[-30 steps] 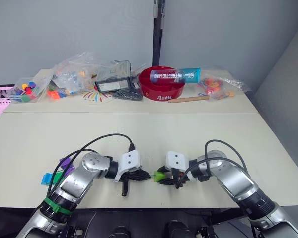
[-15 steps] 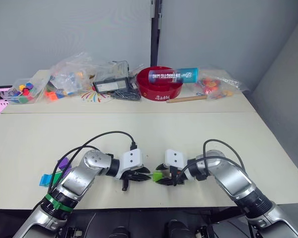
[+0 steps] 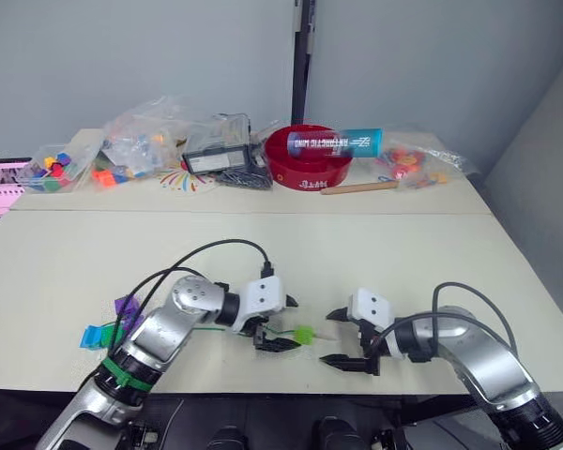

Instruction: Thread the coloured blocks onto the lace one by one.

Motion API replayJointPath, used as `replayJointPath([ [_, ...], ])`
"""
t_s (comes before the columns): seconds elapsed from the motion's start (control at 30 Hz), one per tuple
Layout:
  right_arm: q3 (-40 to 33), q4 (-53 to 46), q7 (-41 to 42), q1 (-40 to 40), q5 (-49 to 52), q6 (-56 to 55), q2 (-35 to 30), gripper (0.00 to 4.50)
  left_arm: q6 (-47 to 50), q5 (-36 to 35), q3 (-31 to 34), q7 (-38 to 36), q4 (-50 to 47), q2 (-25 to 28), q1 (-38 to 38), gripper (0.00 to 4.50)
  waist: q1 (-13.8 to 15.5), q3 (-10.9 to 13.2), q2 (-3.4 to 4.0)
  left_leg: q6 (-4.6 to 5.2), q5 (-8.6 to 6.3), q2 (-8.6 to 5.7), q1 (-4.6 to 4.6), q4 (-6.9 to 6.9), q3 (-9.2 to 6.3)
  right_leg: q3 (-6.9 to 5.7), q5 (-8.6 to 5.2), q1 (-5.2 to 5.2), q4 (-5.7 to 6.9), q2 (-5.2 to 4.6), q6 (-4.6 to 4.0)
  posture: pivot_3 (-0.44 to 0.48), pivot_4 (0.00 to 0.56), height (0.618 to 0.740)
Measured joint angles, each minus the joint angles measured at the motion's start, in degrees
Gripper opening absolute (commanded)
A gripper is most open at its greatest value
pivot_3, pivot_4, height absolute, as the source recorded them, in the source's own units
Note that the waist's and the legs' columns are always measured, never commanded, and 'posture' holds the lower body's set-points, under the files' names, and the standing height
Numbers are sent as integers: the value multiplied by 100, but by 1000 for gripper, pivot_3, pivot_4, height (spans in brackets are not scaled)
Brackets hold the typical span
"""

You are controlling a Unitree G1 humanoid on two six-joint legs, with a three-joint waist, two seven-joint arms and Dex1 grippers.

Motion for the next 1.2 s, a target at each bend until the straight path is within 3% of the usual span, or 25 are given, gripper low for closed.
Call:
replayJointPath([
  [0.13, 57, 36, -134, -37, -57, -95, 46, 4500, -114, 127, -207, 0, 270, -93, 0, 4147, -44, 0, 0, 0, 0, -1, 0, 0, 0, 0, 0, 0, 0, -1, 0, 0, 150, 731],
  [0.33, 281, 105, -176, -203, -104, -92, 61, 4500, -262, 239, -226, -45, 323, -35, -6, 2226, -39, 0, 0, 0, 0, -1, 0, 0, -3, -1, 0, 3, -1, -1, 1, 0, 150, 731],
  [0.43, 341, 105, -189, -216, -101, -85, 66, 3723, -270, 240, -223, -40, 323, -45, -8, 1361, -36, 0, 0, 0, 0, -1, 0, 0, -3, -1, 0, 3, -1, -2, 1, 0, 150, 731],
  [0.8, 452, 146, -121, -229, -192, -232, -68, 10, -272, 249, -231, -88, 346, -45, -39, 1323, -37, 0, 0, 0, 0, -1, 6, 0, -3, -1, 0, 8, -1, -1, 1, 0, 150, 731],
  [0.93, 506, 242, -96, -299, -211, -338, -78, 0, -289, 243, -229, -165, 350, 24, -57, 1323, -48, -1, 0, 0, 0, -1, 9, 0, -2, -1, 0, 10, 0, -1, 0, 0, 150, 731],
  [1.07, 579, 401, -59, -460, -214, -430, -75, 0, -326, 198, -91, -340, 231, 446, 31, 1323, -86, -1, 1, 0, 0, 3, 12, 0, -2, 0, 0, 9, 2, 2, -1, 0, 150, 731],
  [1.2, 598, 494, 21, -662, -239, -447, -162, 0, -695, 9, 422, -605, 31, 1441, 538, 1323, -164, -1, 1, 1, -1, 17, 13, -1, -1, 0, 1, 2, 6, 11, -6, 0, 150, 731],
])
